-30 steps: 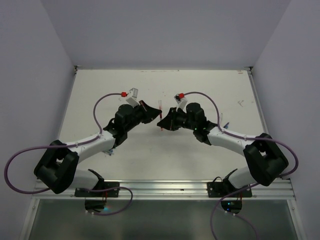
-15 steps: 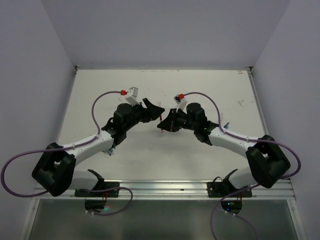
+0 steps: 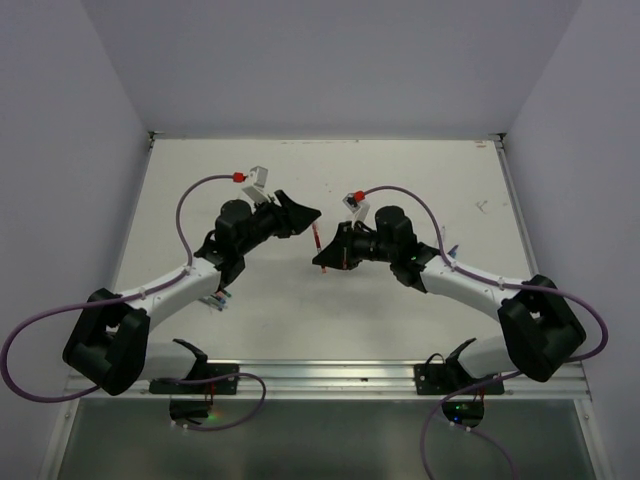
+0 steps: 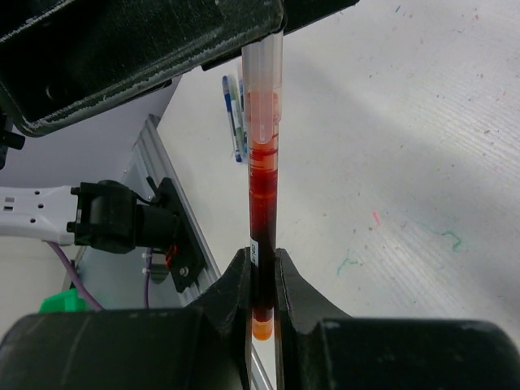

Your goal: Open the pen caps

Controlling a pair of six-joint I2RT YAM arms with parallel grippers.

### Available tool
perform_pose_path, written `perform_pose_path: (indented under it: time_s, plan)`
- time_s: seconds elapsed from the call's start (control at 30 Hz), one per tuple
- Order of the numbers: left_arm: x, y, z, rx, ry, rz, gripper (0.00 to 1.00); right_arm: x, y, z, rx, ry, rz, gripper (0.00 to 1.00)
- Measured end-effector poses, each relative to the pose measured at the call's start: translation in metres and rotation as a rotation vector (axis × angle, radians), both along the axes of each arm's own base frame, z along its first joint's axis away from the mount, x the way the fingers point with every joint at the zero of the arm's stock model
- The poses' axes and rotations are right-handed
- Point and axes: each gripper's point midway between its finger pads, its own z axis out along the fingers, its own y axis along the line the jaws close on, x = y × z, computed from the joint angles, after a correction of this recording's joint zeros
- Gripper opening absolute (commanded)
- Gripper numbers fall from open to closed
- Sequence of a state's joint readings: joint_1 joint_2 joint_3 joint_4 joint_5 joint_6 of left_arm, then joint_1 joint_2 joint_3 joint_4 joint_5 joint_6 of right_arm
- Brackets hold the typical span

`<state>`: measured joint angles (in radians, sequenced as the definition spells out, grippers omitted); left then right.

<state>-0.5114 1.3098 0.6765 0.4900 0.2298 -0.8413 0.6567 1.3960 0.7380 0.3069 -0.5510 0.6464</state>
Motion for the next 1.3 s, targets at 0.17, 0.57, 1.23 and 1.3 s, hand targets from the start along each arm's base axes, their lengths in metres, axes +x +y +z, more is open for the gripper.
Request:
perform_pose_path:
  time_s: [0.17, 0.57, 1.23, 1.3]
  plan:
    - [-0.005, -0.005, 0.005, -0.016, -0.015, -0.040, 0.52, -0.002, 0.001, -0.001, 0.003, 0.007, 0.015, 0.00]
    - [-0.007, -0.009, -0.002, -0.018, 0.002, -0.075, 0.13, -0.001, 0.004, -0.011, -0.004, 0.034, 0.018, 0.00]
    - [0.036, -0.016, -0.030, 0.166, 0.254, 0.142, 0.00, 0.032, -0.014, -0.037, -0.328, -0.109, -0.240, 0.00]
    - [0.045, -0.016, -0.035, 0.185, 0.270, 0.181, 0.00, 0.027, -0.019, -0.046, -0.386, -0.112, -0.253, 0.00]
